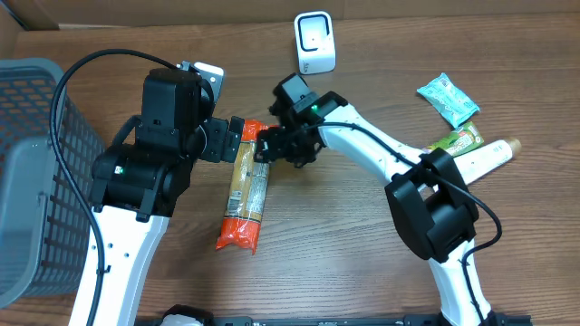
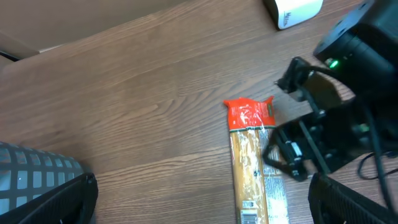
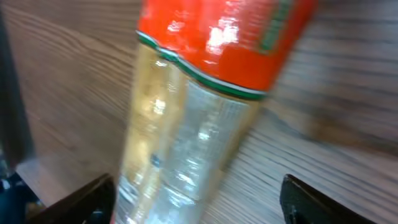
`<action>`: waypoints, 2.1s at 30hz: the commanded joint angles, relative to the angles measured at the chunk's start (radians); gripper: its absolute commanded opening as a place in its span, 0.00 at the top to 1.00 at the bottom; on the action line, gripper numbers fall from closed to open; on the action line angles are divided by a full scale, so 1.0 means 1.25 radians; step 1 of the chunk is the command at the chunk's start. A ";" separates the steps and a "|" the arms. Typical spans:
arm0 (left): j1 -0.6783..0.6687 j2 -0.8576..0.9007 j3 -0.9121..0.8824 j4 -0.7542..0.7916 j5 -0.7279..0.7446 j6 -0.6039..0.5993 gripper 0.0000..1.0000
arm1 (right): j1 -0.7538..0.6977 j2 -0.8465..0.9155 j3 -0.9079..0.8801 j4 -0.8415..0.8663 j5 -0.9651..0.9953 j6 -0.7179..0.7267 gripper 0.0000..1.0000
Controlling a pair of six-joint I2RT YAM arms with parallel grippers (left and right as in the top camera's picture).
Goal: Scan the item barcode
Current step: 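Lift the spaghetti package and raise it toward the scanner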
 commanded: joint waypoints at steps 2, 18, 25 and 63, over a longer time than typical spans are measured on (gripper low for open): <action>-0.001 0.002 0.006 0.001 -0.008 0.013 0.01 | 0.064 0.024 0.016 0.037 0.126 0.145 0.14; -0.001 0.002 0.006 0.001 -0.008 0.013 0.00 | 0.092 0.064 0.015 0.005 0.231 0.171 0.76; -0.001 0.002 0.006 0.001 -0.008 0.013 0.00 | 0.013 0.047 0.044 -0.141 0.165 0.119 0.96; -0.001 0.002 0.006 0.001 -0.008 0.013 0.00 | -0.115 -0.027 0.010 -0.129 0.168 -0.549 0.24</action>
